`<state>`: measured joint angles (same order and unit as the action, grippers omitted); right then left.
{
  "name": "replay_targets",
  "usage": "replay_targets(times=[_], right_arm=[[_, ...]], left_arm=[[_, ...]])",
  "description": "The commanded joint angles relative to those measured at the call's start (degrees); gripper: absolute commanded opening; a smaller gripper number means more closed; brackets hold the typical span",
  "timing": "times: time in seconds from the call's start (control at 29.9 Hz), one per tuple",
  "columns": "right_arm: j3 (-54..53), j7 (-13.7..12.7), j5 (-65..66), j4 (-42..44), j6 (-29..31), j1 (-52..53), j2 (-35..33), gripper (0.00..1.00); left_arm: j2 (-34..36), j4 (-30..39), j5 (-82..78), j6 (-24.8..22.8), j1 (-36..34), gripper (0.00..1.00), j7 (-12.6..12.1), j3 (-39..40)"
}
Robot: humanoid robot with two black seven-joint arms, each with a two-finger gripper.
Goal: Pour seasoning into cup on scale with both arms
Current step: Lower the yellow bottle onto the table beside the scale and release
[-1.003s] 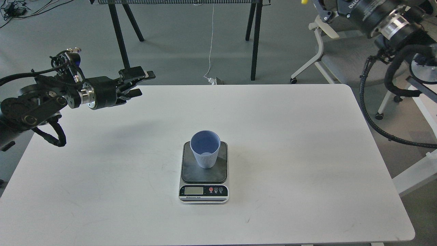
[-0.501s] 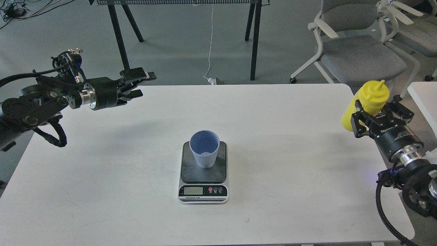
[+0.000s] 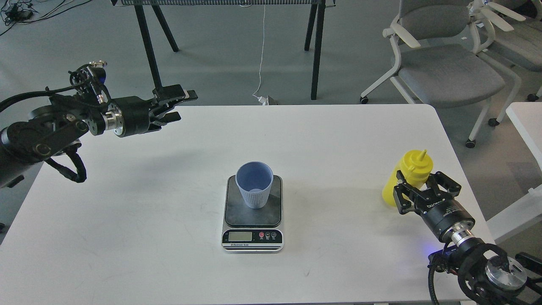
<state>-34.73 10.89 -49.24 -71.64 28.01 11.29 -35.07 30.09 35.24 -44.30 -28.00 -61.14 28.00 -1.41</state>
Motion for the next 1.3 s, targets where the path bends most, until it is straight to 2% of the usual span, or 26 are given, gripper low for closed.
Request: replay_targets(times=[0.0, 0.57, 0.8, 0.97, 1.04, 1.17, 1.27], right_arm=[[0.1, 0.0, 2.39, 0.63, -0.01, 0.22, 1.67, 0.05], [0.46, -0.08, 10.3, 0.28, -0.01, 0.48, 7.91, 0.05], [0.46, 0.0, 11.1, 0.8, -0.01, 0.22, 8.44, 0.15], [0.46, 0.0, 11.1, 0.8, -0.01, -0.04, 8.36, 0.31], [0.46, 0.09, 11.1, 0.89, -0.01, -0.13, 8.36, 0.43], [0.46, 0.09, 11.1, 0.89, -0.01, -0.39, 8.36, 0.77], [0.46, 0.09, 11.19, 0.72, -0.01, -0.75, 8.36, 0.81]], left_arm=[[0.05, 0.0, 0.0, 0.0, 0.23, 0.99, 0.0, 0.0], [-0.04, 0.0, 0.0, 0.0, 0.32, 0.99, 0.0, 0.0], [-0.12, 0.0, 0.0, 0.0, 0.32, 0.99, 0.0, 0.0], [-0.12, 0.0, 0.0, 0.0, 0.32, 0.99, 0.0, 0.0], [-0.12, 0.0, 0.0, 0.0, 0.32, 0.99, 0.0, 0.0], [-0.12, 0.0, 0.0, 0.0, 0.32, 0.99, 0.0, 0.0], [-0.12, 0.0, 0.0, 0.0, 0.32, 0.99, 0.0, 0.0]])
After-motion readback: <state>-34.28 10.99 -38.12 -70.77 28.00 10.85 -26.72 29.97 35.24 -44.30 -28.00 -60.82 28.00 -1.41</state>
